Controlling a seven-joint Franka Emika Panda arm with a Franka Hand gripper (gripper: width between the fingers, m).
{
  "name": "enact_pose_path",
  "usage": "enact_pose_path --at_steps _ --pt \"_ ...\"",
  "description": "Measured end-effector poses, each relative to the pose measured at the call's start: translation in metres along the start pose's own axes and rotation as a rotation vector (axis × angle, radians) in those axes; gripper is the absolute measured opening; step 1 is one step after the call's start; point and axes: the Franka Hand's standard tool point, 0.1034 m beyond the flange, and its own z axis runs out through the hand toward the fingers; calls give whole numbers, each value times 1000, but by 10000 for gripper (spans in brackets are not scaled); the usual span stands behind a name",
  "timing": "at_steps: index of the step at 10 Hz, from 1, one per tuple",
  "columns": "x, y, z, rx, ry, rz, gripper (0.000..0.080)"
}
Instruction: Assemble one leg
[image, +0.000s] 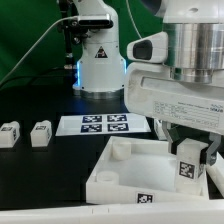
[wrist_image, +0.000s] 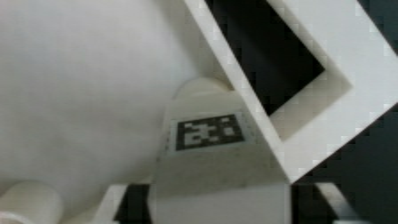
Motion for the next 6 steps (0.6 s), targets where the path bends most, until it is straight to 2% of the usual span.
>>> enact_pose_path --at_steps 1,2,3,4,5,6 --pt "0 0 0 0 -1 1 310" --pt "0 0 0 0 -1 1 491" --pt "0 0 1 0 -1 1 597" --pt "0 0 0 1 -1 1 597" --pt "0 -2 -3 6 0 -6 639" --pt "1 -4 -9 16 2 -10 646"
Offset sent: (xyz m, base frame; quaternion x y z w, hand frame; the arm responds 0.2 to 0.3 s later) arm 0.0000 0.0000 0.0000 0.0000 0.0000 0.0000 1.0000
